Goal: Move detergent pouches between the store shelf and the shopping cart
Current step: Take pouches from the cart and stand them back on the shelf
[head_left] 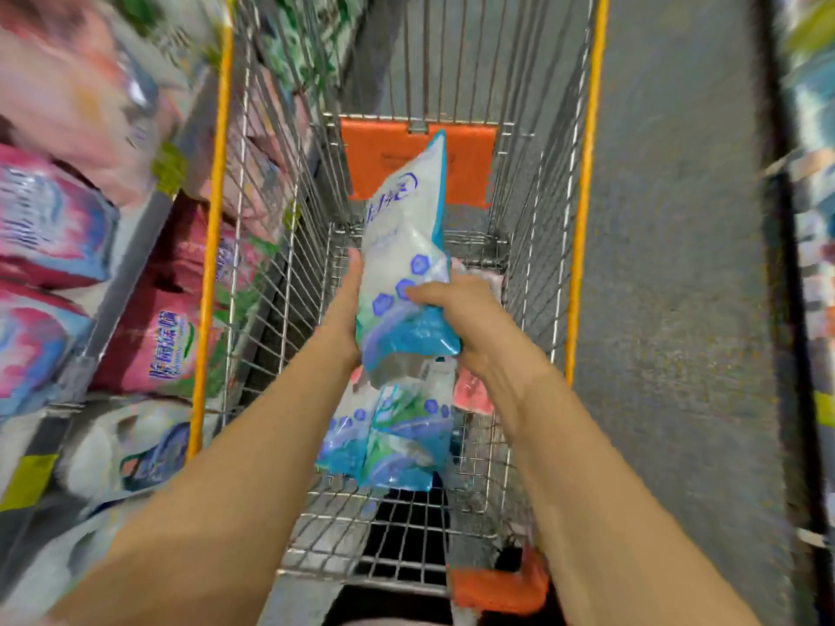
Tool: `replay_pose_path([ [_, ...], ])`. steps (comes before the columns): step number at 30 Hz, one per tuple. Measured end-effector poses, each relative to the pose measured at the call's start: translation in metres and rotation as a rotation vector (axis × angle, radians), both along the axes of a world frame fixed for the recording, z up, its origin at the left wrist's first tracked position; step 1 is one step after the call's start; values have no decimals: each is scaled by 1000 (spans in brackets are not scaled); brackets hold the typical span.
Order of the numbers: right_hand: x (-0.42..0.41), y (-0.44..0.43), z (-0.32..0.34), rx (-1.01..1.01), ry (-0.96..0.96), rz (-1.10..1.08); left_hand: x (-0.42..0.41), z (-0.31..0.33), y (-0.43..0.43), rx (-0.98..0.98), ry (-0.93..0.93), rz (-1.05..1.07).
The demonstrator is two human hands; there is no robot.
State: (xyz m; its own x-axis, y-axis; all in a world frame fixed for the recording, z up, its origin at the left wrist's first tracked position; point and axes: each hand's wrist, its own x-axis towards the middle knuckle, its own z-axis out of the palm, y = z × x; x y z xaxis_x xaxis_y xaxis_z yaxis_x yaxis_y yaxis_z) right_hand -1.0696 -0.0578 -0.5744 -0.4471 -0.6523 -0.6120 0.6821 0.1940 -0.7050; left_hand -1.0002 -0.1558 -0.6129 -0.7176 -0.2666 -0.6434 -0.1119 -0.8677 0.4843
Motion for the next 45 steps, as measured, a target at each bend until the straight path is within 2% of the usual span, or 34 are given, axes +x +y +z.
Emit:
replay_pose_path([
  [2,-3,18,30,-23,150,90,0,31,15,-34,98,22],
  [7,-3,67,109,-139,441,286,22,99,53,-130,182,157],
  [9,4,88,136,-173,527,330,34,127,74,-239,219,223],
  [12,20,115,171,-269,521,350,56,170,103,-480,229,324],
  [17,76,134,241,-403,675,373,122,253,128,-735,306,541],
  [19,109,135,272,-467,761,378,156,284,133,-870,357,591],
  [23,192,132,329,-600,942,329,242,343,147,-999,399,640],
  [27,286,123,367,-815,893,331,344,400,168,-1223,351,765],
  [30,362,113,392,-940,788,428,428,434,180,-1355,305,877],
  [34,465,99,423,-1066,673,556,541,472,191,-1529,185,912],
  [41,602,60,463,-1293,527,709,679,516,191,-1690,-98,1070],
  [45,664,14,479,-1378,436,782,738,535,163,-1749,-181,1132],
])
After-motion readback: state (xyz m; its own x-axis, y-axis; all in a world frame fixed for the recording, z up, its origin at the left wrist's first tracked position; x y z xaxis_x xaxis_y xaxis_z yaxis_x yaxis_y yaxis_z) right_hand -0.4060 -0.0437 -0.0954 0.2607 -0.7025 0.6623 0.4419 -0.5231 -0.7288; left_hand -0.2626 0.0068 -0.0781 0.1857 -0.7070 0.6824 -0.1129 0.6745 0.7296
